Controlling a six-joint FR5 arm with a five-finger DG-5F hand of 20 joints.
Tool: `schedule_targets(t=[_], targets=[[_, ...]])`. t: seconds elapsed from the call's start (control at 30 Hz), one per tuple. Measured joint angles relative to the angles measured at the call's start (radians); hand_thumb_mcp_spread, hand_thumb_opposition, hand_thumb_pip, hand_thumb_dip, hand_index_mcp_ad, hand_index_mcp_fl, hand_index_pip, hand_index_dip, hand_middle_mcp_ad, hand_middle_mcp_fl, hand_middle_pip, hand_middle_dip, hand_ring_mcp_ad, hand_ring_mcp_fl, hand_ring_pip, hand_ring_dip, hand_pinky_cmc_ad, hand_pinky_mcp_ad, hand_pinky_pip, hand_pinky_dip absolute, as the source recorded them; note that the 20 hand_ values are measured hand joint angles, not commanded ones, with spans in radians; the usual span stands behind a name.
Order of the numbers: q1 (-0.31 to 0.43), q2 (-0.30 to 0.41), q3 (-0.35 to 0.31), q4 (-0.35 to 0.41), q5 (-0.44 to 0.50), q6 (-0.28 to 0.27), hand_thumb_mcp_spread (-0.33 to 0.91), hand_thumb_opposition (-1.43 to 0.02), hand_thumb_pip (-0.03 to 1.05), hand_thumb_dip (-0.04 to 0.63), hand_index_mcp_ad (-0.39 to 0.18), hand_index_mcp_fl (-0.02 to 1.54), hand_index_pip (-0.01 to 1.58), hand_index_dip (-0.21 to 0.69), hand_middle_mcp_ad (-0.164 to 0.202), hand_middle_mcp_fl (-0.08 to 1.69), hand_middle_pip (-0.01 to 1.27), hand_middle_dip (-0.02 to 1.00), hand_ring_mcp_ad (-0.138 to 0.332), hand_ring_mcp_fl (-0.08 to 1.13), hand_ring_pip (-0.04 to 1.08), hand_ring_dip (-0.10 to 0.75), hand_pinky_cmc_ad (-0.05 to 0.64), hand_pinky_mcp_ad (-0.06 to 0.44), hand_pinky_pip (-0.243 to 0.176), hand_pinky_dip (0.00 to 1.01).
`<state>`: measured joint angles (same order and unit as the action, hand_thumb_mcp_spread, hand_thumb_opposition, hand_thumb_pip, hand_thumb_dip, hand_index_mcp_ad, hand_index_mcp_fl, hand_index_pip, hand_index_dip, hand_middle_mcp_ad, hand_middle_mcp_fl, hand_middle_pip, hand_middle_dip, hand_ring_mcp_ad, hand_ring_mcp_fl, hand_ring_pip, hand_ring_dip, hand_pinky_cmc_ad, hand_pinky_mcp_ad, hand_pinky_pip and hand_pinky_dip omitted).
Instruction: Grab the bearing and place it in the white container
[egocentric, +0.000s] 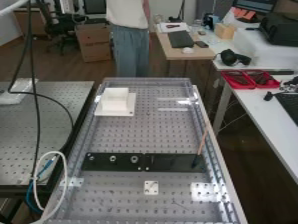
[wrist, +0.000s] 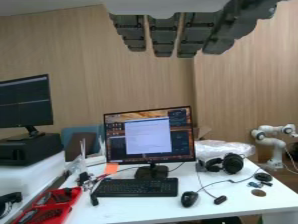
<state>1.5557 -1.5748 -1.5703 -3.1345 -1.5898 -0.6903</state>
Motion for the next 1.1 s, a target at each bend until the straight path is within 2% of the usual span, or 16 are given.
schedule_targets(t=[0.07, 0.13, 0.17, 0.2, 0.23, 0.27, 0.37, 0.4, 0.53, 0.57, 0.6, 0.67, 0.73, 0.8, 0.9, 1.1], targets=[[0.000, 0.000, -0.001, 0.001, 0.000, 0.000, 0.01, 0.00, 0.01, 0.000, 0.019, -0.01, 0.02, 0.016, 0.073, -0.01, 0.01, 0.04, 0.070, 0.02, 0.01, 0.019, 0.051, 0.049, 0.003, 0.02], [-0.001, 0.001, -0.002, 0.002, -0.001, 0.000, 0.11, -0.15, 0.11, 0.009, 0.021, -0.01, 0.02, 0.035, 0.075, -0.01, 0.05, 0.04, 0.066, 0.02, 0.02, 0.019, 0.065, 0.066, 0.000, 0.04], [-0.001, 0.001, -0.003, 0.002, -0.001, 0.000, 0.16, -0.24, 0.16, 0.010, 0.021, -0.01, 0.03, 0.045, 0.075, -0.01, 0.06, 0.04, 0.065, 0.02, 0.04, 0.019, 0.082, 0.103, 0.000, 0.06], [-0.001, 0.001, -0.004, 0.003, -0.001, 0.000, 0.20, -0.33, 0.17, 0.007, 0.019, -0.01, 0.04, 0.061, 0.075, -0.02, 0.08, 0.05, 0.079, 0.01, 0.06, 0.024, 0.113, 0.133, -0.010, 0.08], [-0.001, 0.002, -0.005, 0.003, 0.000, 0.000, 0.19, -0.37, 0.16, 0.007, 0.023, -0.01, 0.05, 0.066, 0.075, 0.00, 0.09, 0.06, 0.084, 0.02, 0.05, 0.028, 0.129, 0.145, -0.012, 0.10], [-0.001, 0.002, -0.006, 0.004, 0.000, 0.001, 0.20, -0.41, 0.16, 0.007, 0.019, -0.01, 0.05, 0.075, 0.075, 0.00, 0.09, 0.07, 0.089, 0.01, 0.06, 0.028, 0.166, 0.182, -0.012, 0.12], [-0.001, 0.003, -0.006, 0.004, 0.002, 0.002, 0.23, -0.49, 0.16, 0.007, 0.023, -0.01, 0.07, 0.106, 0.075, 0.03, 0.11, 0.09, 0.140, 0.01, 0.08, 0.044, 0.251, 0.243, -0.028, 0.15], [-0.001, 0.003, -0.006, 0.003, 0.002, 0.002, 0.23, -0.51, 0.16, 0.005, 0.023, -0.01, 0.07, 0.112, 0.075, 0.04, 0.12, 0.09, 0.141, 0.01, 0.08, 0.047, 0.274, 0.265, -0.028, 0.16], [-0.002, 0.005, -0.008, 0.004, 0.005, 0.003, 0.25, -0.55, 0.16, 0.009, 0.024, 0.01, 0.07, 0.120, 0.075, 0.04, 0.13, 0.11, 0.164, 0.02, 0.08, 0.059, 0.330, 0.297, -0.044, 0.18], [-0.002, 0.006, -0.010, 0.006, 0.006, 0.005, 0.24, -0.56, 0.16, 0.009, 0.024, 0.01, 0.09, 0.136, 0.086, 0.04, 0.13, 0.11, 0.169, 0.01, 0.10, 0.059, 0.328, 0.295, -0.044, 0.18], [-0.002, 0.007, -0.014, 0.010, 0.007, 0.008, 0.24, -0.55, 0.16, 0.009, 0.023, 0.01, 0.09, 0.140, 0.091, 0.04, 0.12, 0.11, 0.166, 0.01, 0.10, 0.059, 0.351, 0.312, -0.044, 0.18], [-0.002, 0.009, -0.022, 0.016, 0.010, 0.009, 0.25, -0.57, 0.16, 0.009, 0.023, 0.01, 0.09, 0.140, 0.091, 0.04, 0.13, 0.11, 0.166, 0.01, 0.10, 0.059, 0.365, 0.314, -0.040, 0.19], [-0.001, 0.010, -0.030, 0.022, 0.015, 0.006, 0.25, -0.58, 0.16, 0.009, 0.023, 0.01, 0.08, 0.138, 0.093, 0.04, 0.13, 0.11, 0.173, 0.01, 0.11, 0.072, 0.367, 0.312, -0.059, 0.20], [-0.001, 0.011, -0.042, 0.028, 0.021, 0.005, 0.25, -0.59, 0.16, 0.009, 0.037, 0.01, 0.08, 0.138, 0.091, 0.04, 0.14, 0.12, 0.188, 0.01, 0.10, 0.075, 0.380, 0.309, -0.059, 0.20], [-0.001, 0.012, -0.055, 0.035, 0.026, 0.009, 0.24, -0.59, 0.16, 0.009, 0.040, 0.01, 0.09, 0.145, 0.093, 0.04, 0.14, 0.12, 0.188, 0.02, 0.10, 0.075, 0.379, 0.326, -0.058, 0.20], [-0.002, 0.012, -0.101, 0.060, 0.038, 0.025, 0.26, -0.61, 0.16, 0.009, 0.040, 0.01, 0.09, 0.154, 0.093, 0.04, 0.14, 0.13, 0.188, 0.02, 0.10, 0.075, 0.393, 0.326, -0.058, 0.20]])
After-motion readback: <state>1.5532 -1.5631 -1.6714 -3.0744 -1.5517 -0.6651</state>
